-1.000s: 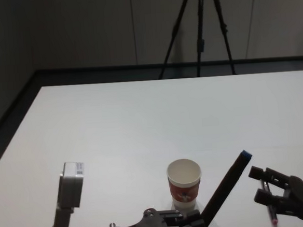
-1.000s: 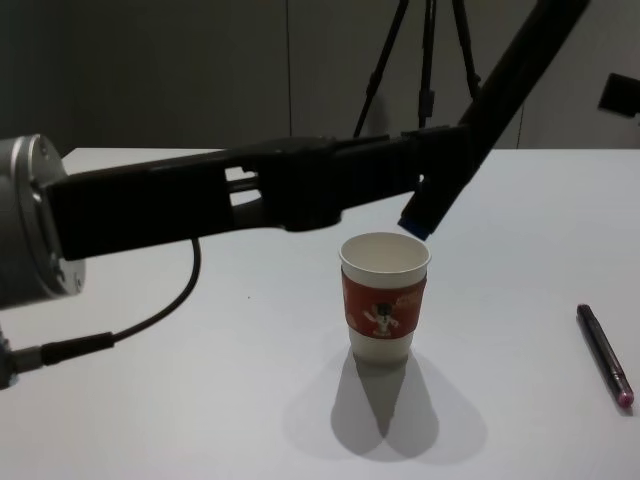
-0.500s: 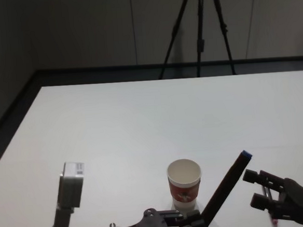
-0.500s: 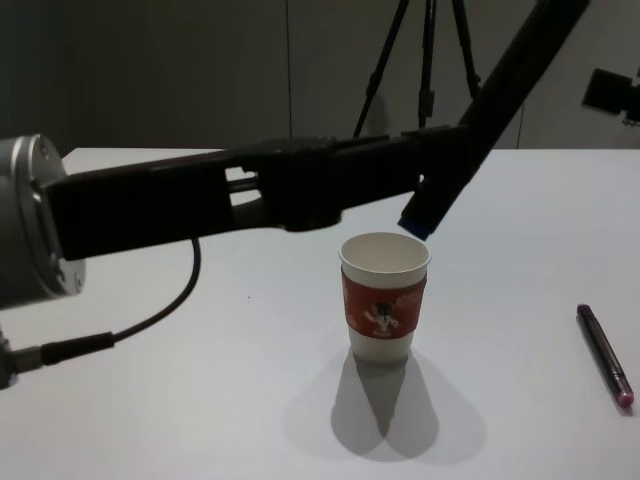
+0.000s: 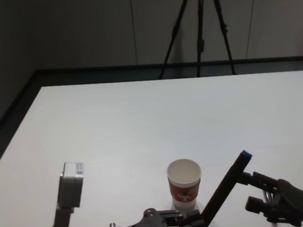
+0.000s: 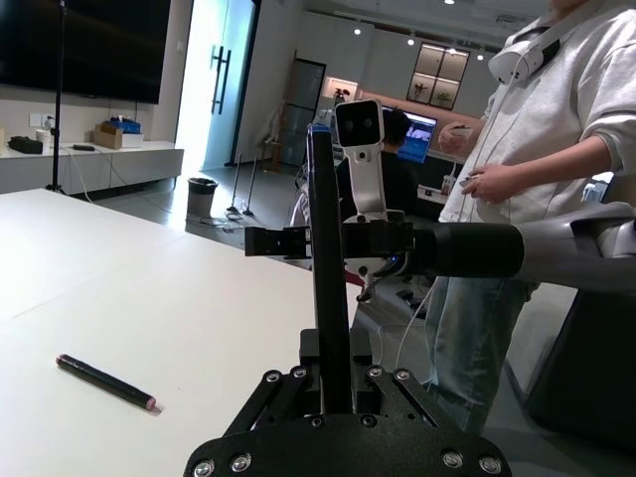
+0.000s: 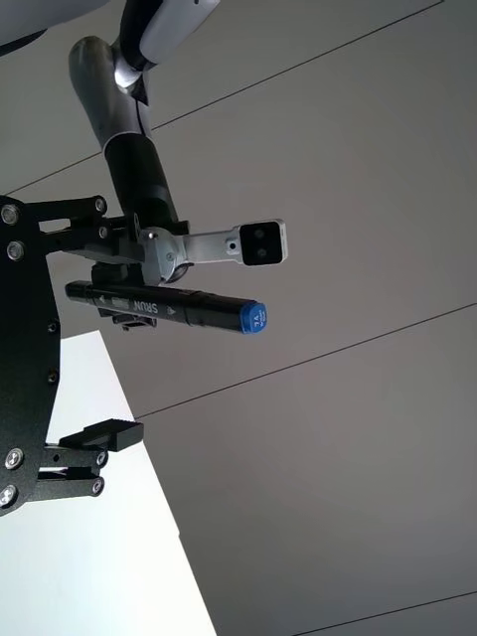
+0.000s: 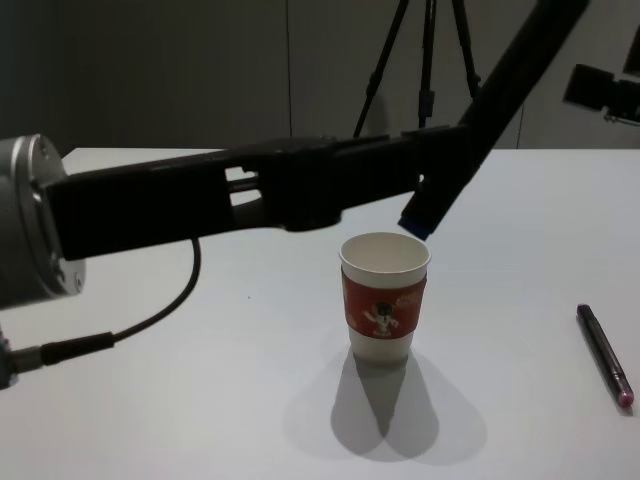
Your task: Place the pen into the pen holder.
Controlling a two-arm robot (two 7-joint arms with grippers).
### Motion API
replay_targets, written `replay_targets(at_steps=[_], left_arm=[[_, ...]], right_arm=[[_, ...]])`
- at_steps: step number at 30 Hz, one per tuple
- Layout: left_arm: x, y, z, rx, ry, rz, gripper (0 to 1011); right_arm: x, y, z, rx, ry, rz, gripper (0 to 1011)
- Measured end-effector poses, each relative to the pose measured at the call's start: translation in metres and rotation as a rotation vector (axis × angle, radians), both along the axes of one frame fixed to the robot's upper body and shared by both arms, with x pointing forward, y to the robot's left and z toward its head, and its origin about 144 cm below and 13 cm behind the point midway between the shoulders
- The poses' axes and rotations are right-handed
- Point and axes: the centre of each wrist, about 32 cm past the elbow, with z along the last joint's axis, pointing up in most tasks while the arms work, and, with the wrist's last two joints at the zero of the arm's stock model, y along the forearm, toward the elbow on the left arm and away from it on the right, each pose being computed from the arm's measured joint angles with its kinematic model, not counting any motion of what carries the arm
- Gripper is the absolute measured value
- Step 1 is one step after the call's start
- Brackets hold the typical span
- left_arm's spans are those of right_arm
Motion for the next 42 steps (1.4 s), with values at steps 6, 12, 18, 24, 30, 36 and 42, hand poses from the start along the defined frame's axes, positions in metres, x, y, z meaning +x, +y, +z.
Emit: replay_targets(at_steps=[6, 12, 18, 24, 30, 36, 42], left_arm=[[0.000, 0.000, 0.000, 0.000, 0.000, 0.000, 161], [0.000, 0.000, 0.000, 0.000, 0.000, 0.000, 163], [0.000, 0.000, 0.000, 0.000, 0.000, 0.000, 161], [0.000, 0.000, 0.000, 0.000, 0.000, 0.000, 163], [0.000, 0.000, 0.000, 0.000, 0.000, 0.000, 163], [0.000, 0.000, 0.000, 0.000, 0.000, 0.000, 161], [0.000, 0.000, 0.000, 0.000, 0.000, 0.000, 163]], right_arm=[[0.003, 0.004, 0.000, 0.006, -0.005, 0.012, 1001], [0.005, 0.009, 0.000, 0.012, -0.009, 0.023, 1001], [0.008, 0.014, 0.000, 0.017, -0.011, 0.034, 1001], [0.010, 0.020, 0.000, 0.022, -0.011, 0.051, 1001], [0.012, 0.024, -0.001, 0.023, -0.012, 0.064, 1001], [0.014, 0.027, -0.001, 0.023, -0.015, 0.072, 1001], [0.016, 0.029, -0.001, 0.021, -0.017, 0.077, 1001]])
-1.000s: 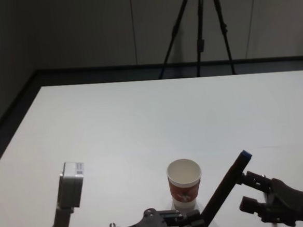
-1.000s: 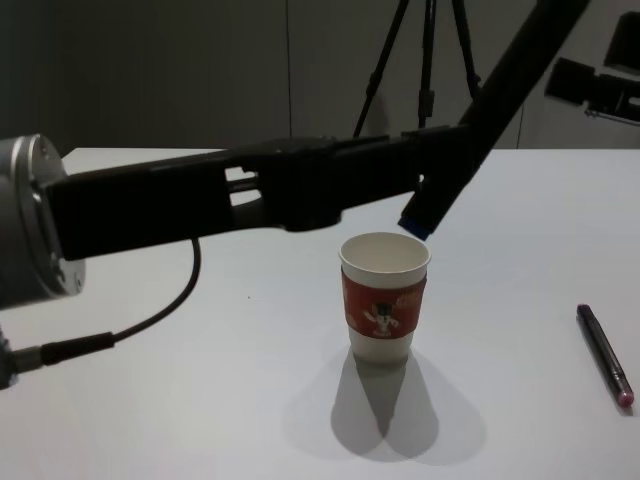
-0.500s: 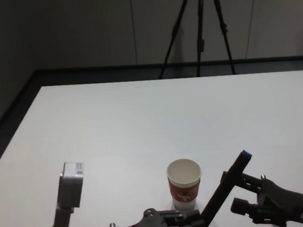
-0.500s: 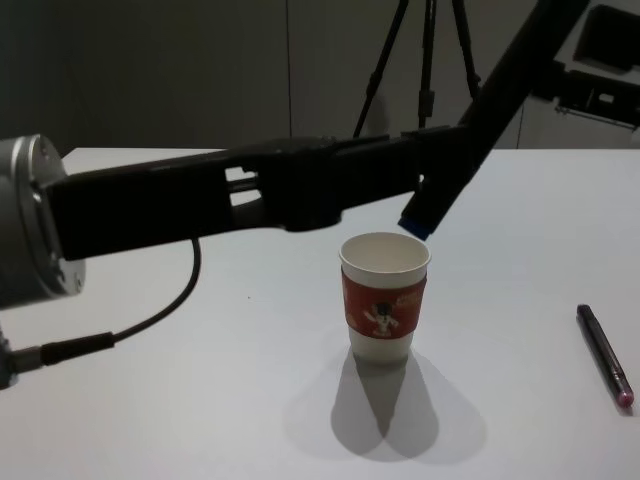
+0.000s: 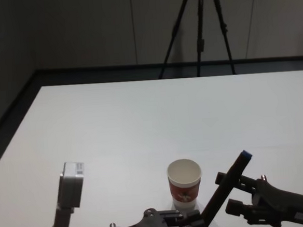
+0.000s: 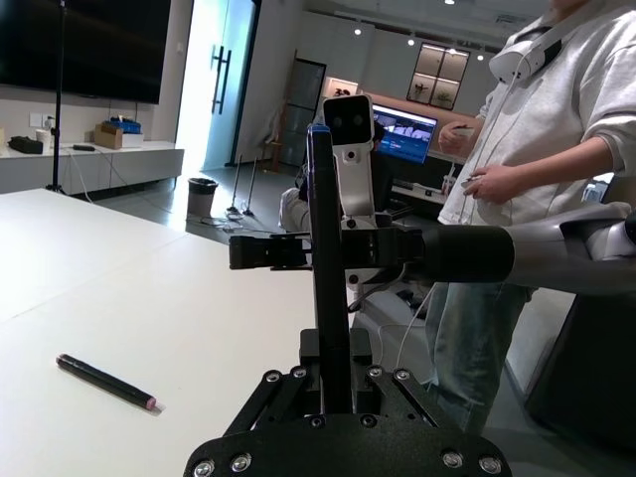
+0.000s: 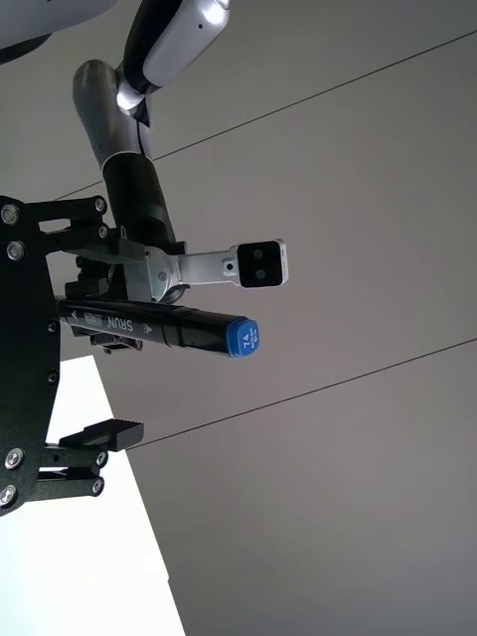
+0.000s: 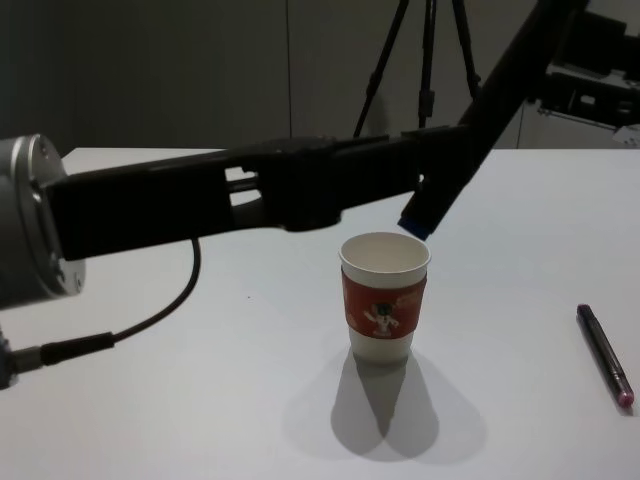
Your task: Place the pen into the pen holder.
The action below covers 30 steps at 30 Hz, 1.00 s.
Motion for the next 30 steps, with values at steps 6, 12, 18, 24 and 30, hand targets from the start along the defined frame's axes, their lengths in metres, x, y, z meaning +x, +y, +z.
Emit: replay_targets(at_steps=[6, 12, 18, 24, 30], left_arm=[[0.0000, 0.0000, 0.0000, 0.000, 0.000, 0.000, 163], [0.0000, 0.0000, 0.0000, 0.000, 0.000, 0.000, 163], [0.0000, 0.0000, 0.0000, 0.000, 0.000, 0.000, 161], [0.0000, 0.0000, 0.0000, 0.000, 0.000, 0.000, 163], [0.0000, 0.0000, 0.0000, 0.000, 0.000, 0.000, 163]], right_arm=[[0.0016, 0.0036, -0.0006, -0.002, -0.007, 0.006, 1001], [0.0017, 0.0046, -0.0009, -0.002, -0.009, 0.006, 1001], [0.0016, 0.0039, -0.0007, -0.002, -0.008, 0.004, 1001], [0.0015, 0.0037, -0.0005, -0.002, -0.008, 0.004, 1001], [0.0014, 0.0035, -0.0005, -0.001, -0.007, 0.004, 1001]])
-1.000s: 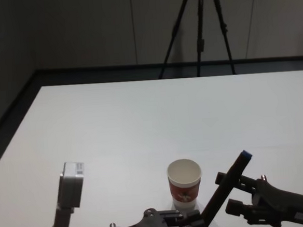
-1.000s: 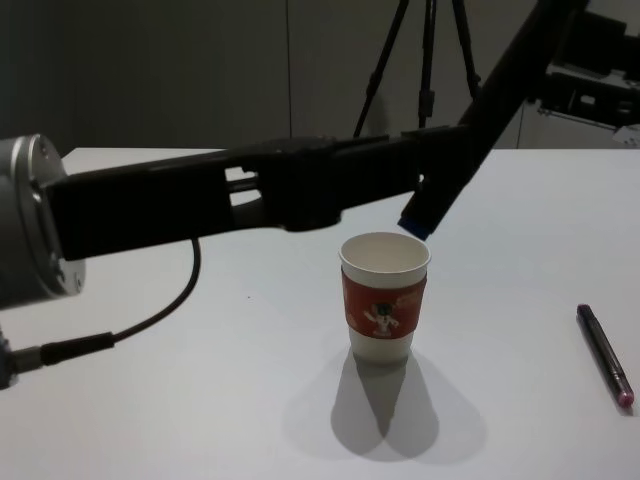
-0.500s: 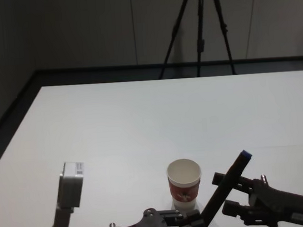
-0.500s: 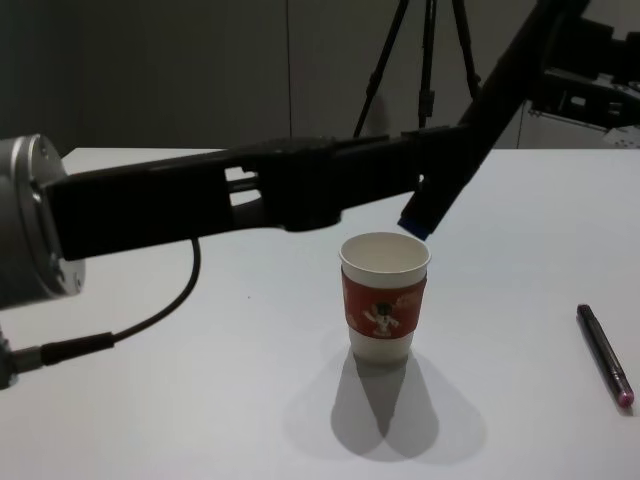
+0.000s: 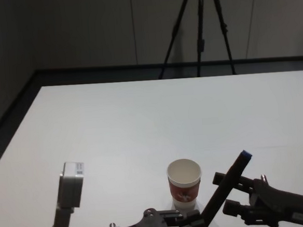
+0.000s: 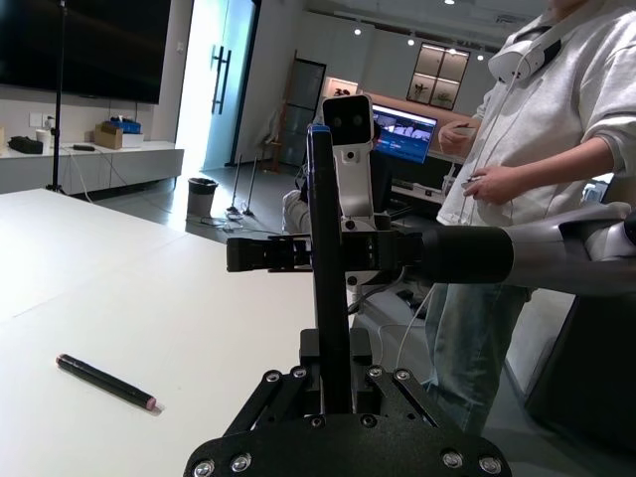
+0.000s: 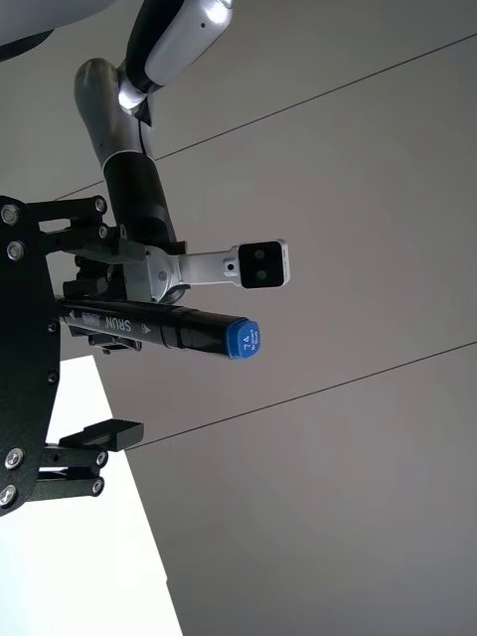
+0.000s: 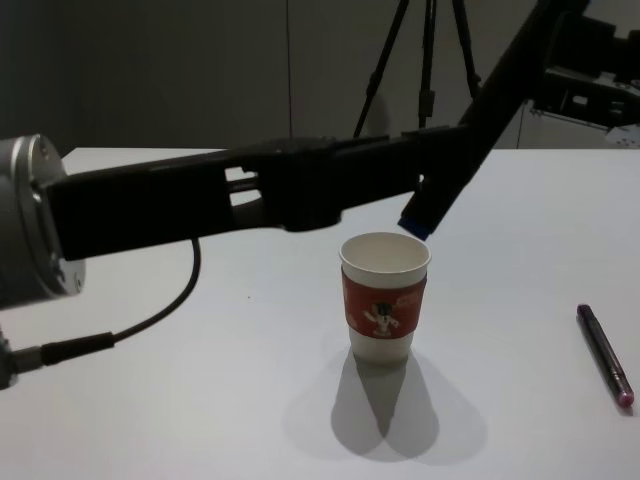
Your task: Place the pen into the pen holder.
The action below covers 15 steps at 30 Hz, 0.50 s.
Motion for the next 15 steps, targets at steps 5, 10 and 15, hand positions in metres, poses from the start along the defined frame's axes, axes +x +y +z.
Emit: replay_targets(at_steps=[5, 10, 15], left_arm=[[0.0000, 0.0000, 0.0000, 0.000, 0.000, 0.000, 163], [0.0000, 0.0000, 0.0000, 0.000, 0.000, 0.000, 163], [0.0000, 0.0000, 0.0000, 0.000, 0.000, 0.000, 163]], right_arm=[[-0.0001, -0.0002, 0.0001, 0.000, 0.000, 0.000, 1001], [-0.0001, -0.0004, 0.0002, 0.000, 0.000, 0.000, 1001], [-0.0001, -0.0004, 0.0001, 0.000, 0.000, 0.000, 1001]])
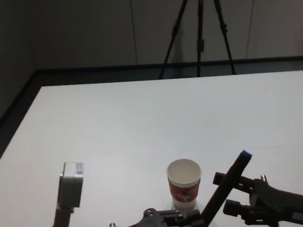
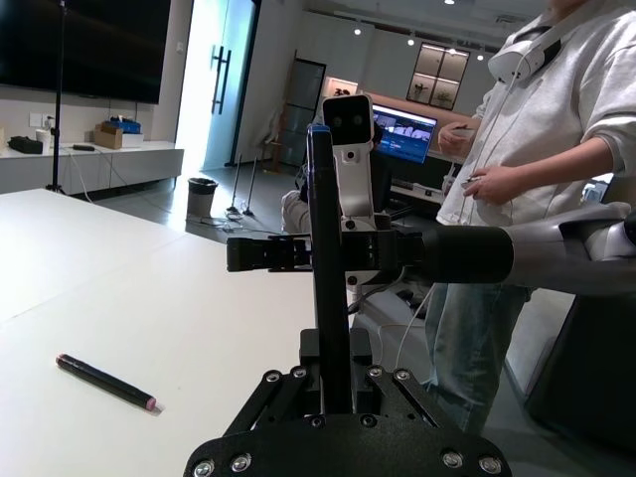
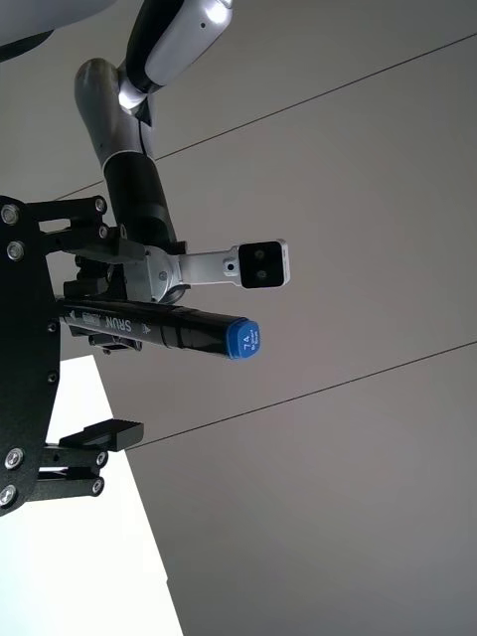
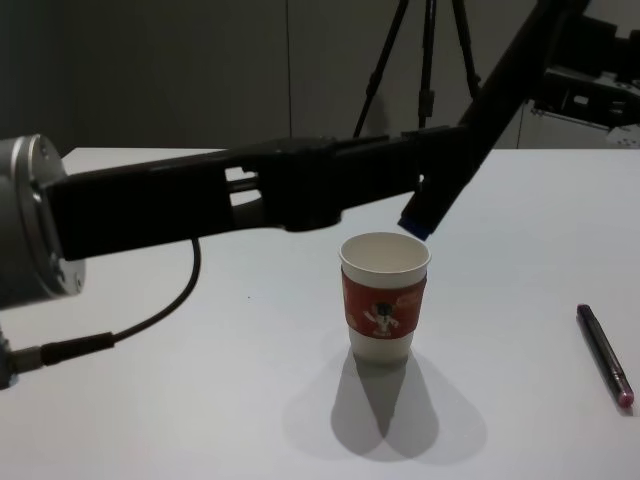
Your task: Place the pen into the pen holder.
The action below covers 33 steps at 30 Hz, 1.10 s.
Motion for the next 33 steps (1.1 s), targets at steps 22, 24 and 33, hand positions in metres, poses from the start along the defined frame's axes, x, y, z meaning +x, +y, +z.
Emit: replay_targets(at_steps=[22, 24, 33], left_arm=[[0.0000, 0.0000, 0.0000, 0.000, 0.000, 0.000, 163], [0.0000, 0.0000, 0.0000, 0.000, 0.000, 0.000, 161], [0.0000, 0.0001, 0.0000, 0.000, 0.000, 0.002, 163]], right_arm=[[0.0000, 0.0000, 0.0000, 0.000, 0.000, 0.000, 650], [0.0000, 0.0000, 0.0000, 0.000, 0.000, 0.000, 592], [0.0000, 0.0000, 0.0000, 0.000, -0.001, 0.001, 295]])
